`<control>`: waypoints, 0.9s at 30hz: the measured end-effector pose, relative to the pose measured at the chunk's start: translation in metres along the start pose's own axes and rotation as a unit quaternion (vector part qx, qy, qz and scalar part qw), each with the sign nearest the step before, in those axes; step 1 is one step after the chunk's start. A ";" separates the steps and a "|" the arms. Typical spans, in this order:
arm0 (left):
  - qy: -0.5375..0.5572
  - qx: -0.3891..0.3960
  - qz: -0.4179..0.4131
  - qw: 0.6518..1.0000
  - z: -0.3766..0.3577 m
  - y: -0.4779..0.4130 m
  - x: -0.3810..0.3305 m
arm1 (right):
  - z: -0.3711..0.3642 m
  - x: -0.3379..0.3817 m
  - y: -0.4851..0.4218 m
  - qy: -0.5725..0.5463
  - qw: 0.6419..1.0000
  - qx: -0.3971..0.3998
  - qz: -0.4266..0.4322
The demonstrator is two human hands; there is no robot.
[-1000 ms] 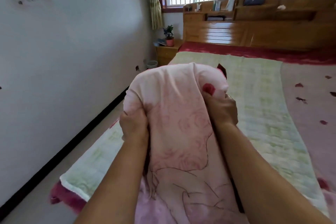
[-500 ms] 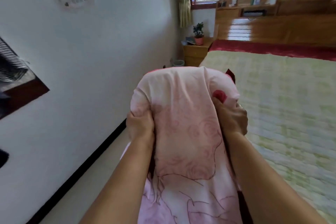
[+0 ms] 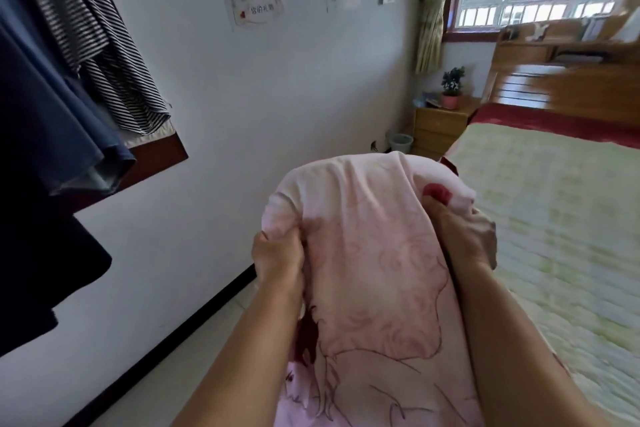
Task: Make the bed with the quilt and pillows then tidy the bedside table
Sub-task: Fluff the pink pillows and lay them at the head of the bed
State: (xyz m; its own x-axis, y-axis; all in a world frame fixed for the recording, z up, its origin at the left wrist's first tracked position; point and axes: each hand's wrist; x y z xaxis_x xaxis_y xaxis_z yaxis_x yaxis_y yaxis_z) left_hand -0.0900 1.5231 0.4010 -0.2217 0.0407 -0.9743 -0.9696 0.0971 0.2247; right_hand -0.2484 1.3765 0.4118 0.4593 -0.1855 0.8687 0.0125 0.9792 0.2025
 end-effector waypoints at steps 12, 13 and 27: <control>-0.081 0.130 -0.085 0.985 0.129 -0.219 -0.067 | -0.188 0.077 0.128 -0.068 0.993 -0.077 -0.061; -0.081 0.133 -0.086 0.984 0.131 -0.237 -0.072 | -0.202 0.084 0.133 -0.067 0.992 -0.082 -0.066; -0.107 0.182 -0.079 0.974 0.065 -0.414 -0.107 | -0.351 0.149 0.064 -0.121 0.981 -0.107 -0.103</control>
State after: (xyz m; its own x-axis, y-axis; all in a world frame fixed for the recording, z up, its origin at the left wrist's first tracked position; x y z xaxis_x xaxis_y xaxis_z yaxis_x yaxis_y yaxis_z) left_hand 0.3420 1.5429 0.4130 -0.0087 0.1999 -0.9798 -0.8799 0.4639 0.1024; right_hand 0.1325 1.4406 0.3953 0.2025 -0.3709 0.9063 0.2811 0.9086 0.3090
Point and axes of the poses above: each hand's wrist, its own y-axis away from the middle knuckle, its own z-axis out of the back of the hand, x = y × z, and after that the axes turned 6 degrees about y, right-handed
